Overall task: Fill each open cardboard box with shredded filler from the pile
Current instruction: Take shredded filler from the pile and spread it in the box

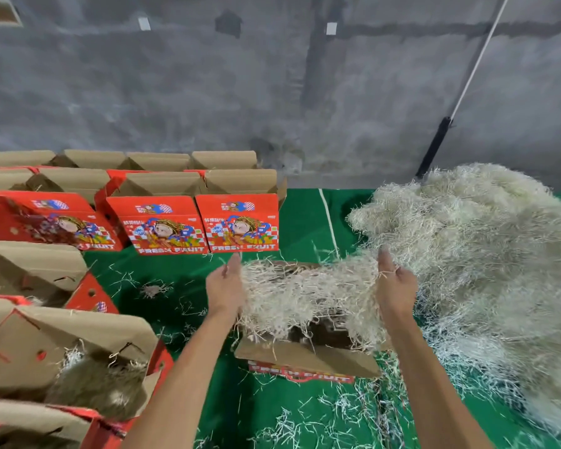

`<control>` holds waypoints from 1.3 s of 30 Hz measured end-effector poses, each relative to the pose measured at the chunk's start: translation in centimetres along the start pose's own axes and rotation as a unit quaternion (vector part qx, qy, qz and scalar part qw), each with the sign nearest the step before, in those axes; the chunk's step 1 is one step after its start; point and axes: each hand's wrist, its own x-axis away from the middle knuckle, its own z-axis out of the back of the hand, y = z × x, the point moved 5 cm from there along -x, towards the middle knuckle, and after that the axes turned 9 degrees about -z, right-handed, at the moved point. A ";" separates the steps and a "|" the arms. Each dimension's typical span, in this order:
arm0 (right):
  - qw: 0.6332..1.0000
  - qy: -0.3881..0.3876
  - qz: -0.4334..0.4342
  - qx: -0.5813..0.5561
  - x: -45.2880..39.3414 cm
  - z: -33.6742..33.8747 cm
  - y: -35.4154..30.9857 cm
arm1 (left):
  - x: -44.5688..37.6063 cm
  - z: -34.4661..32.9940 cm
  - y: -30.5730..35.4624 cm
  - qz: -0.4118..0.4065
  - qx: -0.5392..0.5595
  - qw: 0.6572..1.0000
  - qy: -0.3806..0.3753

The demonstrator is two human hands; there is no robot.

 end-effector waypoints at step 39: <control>0.649 -0.352 0.123 0.663 -2.4 -11.9 12.4 | 0.3 -12.7 -12.1 -0.087 -0.533 0.639 -0.548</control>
